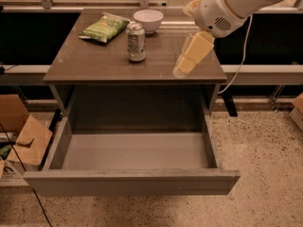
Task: Place 7up can into top drawer
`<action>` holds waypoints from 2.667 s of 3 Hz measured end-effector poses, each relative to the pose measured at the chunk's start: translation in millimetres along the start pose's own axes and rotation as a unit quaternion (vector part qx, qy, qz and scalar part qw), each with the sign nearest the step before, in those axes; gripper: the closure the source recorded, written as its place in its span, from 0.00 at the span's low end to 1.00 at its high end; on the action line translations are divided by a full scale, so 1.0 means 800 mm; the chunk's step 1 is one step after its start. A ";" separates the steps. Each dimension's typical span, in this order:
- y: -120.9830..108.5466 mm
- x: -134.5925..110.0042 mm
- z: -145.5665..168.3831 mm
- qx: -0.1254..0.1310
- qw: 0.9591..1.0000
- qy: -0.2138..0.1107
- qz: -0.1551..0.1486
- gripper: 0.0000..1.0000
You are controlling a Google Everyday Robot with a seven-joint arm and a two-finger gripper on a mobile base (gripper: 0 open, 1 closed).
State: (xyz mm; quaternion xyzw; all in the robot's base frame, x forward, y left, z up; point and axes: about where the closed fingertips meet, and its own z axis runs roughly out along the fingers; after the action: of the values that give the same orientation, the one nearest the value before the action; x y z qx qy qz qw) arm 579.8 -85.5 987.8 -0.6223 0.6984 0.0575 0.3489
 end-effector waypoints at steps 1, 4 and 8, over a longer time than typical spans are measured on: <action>-0.003 0.000 0.014 0.017 1.000 -0.007 0.020 0.00; -0.066 0.011 0.129 0.064 0.991 -0.057 0.106 0.00; -0.140 -0.026 0.257 0.007 0.986 -0.098 0.134 0.00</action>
Offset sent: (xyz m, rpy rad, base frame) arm 0.0684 0.0156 -0.0541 0.2140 -0.0620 -0.2609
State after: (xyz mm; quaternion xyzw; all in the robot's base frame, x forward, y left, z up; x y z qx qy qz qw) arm 767.1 13.1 884.7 -0.5120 0.7385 0.1590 0.4089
